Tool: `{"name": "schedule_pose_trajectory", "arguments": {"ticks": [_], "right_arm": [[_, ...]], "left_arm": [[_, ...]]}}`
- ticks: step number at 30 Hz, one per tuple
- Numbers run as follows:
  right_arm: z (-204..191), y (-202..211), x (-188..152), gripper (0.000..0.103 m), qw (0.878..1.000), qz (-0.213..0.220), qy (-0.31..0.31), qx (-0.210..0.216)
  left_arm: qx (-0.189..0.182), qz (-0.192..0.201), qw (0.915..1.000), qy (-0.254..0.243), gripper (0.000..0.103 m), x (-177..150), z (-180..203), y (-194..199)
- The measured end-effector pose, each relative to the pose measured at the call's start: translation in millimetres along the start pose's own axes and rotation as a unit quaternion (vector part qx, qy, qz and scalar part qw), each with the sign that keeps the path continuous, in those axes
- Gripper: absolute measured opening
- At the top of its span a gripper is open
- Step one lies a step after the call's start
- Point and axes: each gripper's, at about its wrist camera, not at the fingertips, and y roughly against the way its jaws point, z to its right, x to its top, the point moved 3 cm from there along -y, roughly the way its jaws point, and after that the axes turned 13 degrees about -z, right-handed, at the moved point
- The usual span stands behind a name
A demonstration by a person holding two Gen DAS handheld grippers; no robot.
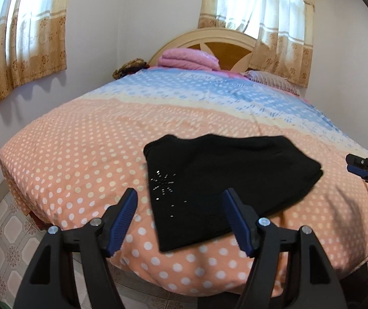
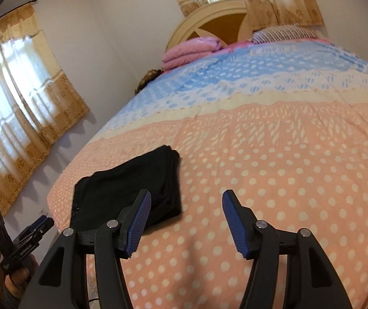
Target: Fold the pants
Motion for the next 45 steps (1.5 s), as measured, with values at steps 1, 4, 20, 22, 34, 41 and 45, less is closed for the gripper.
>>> {"name": "schedule_pose_trajectory", "arguments": {"ticks": [1, 4, 20, 22, 34, 41, 45], "right_arm": [[-4.5, 5.9, -2.2, 0.06, 1.0, 0.005, 0.008, -0.003], [-19.0, 30.6, -14.6, 0.063, 0.999, 0.024, 0.036, -0.024], [-60.6, 110.7, -64.6, 0.067, 0.984, 0.109, 0.122, -0.074], [-65.6, 114.2, -67.1, 0.068, 0.983, 0.111, 0.127, -0.072], [-79.2, 111.8, -72.8, 0.068, 0.981, 0.109, 0.144, -0.07], [-82.0, 113.4, -75.4, 0.068, 0.981, 0.112, 0.142, -0.069], [-85.9, 112.8, -76.3, 0.069, 0.98, 0.112, 0.147, -0.069]], "left_arm": [[-0.002, 0.003, 1.0, -0.001, 0.075, -0.5, 2.3, 4.1], [-0.004, 0.019, 0.9998, -0.003, 0.086, -1.2, 10.6, 20.7], [-0.007, 0.067, 0.9972, -0.033, 0.094, -5.2, 55.4, 59.9], [-0.006, 0.072, 0.9969, -0.032, 0.095, -6.3, 57.0, 62.8], [-0.008, 0.075, 0.9969, -0.024, 0.095, -6.6, 56.3, 68.3], [-0.009, 0.076, 0.9968, -0.024, 0.095, -6.4, 56.7, 69.4], [-0.008, 0.075, 0.9969, -0.024, 0.095, -6.5, 57.3, 68.9]]}}
